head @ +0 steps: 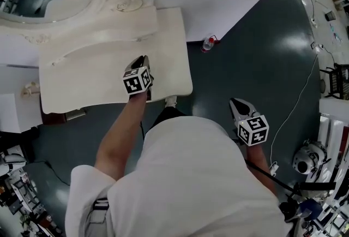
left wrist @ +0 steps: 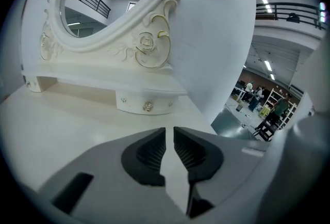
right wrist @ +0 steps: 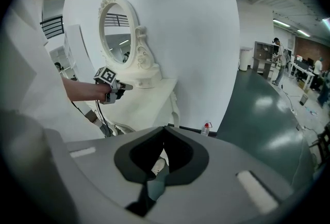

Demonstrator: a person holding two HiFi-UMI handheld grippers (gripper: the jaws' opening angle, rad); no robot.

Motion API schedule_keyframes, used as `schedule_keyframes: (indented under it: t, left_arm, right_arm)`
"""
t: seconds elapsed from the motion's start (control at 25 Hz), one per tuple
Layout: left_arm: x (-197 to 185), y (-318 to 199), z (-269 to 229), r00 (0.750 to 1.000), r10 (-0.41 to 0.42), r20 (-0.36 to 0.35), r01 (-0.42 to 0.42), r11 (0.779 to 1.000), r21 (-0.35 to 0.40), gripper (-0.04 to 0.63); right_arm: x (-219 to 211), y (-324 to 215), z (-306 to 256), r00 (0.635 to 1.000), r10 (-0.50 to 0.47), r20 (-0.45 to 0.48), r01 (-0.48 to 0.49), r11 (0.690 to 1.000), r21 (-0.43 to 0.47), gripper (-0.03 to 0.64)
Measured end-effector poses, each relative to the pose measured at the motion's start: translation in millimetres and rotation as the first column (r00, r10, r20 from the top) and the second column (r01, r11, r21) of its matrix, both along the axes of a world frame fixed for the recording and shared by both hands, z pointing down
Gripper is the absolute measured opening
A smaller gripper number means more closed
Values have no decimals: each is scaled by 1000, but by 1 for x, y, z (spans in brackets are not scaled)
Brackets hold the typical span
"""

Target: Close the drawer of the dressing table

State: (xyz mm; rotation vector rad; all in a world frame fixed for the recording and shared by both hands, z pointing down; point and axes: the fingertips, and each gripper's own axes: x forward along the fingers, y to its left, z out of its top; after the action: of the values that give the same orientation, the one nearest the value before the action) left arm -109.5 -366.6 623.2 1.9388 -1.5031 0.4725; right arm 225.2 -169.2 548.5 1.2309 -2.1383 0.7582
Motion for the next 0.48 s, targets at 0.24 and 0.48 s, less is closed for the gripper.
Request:
schedule_keyframes:
  t: [0.24, 0.48]
  left_arm:
    - [25, 54, -18, 1000, 20, -2, -19, 1000, 22, 2]
    - [63, 119, -42, 993, 84, -85, -81, 996, 33, 2]
  right_arm:
    - [14, 26, 3, 999, -45, 14, 45, 999, 18, 2]
    - [21, 57, 7, 994, -102, 27, 101, 994, 30, 2]
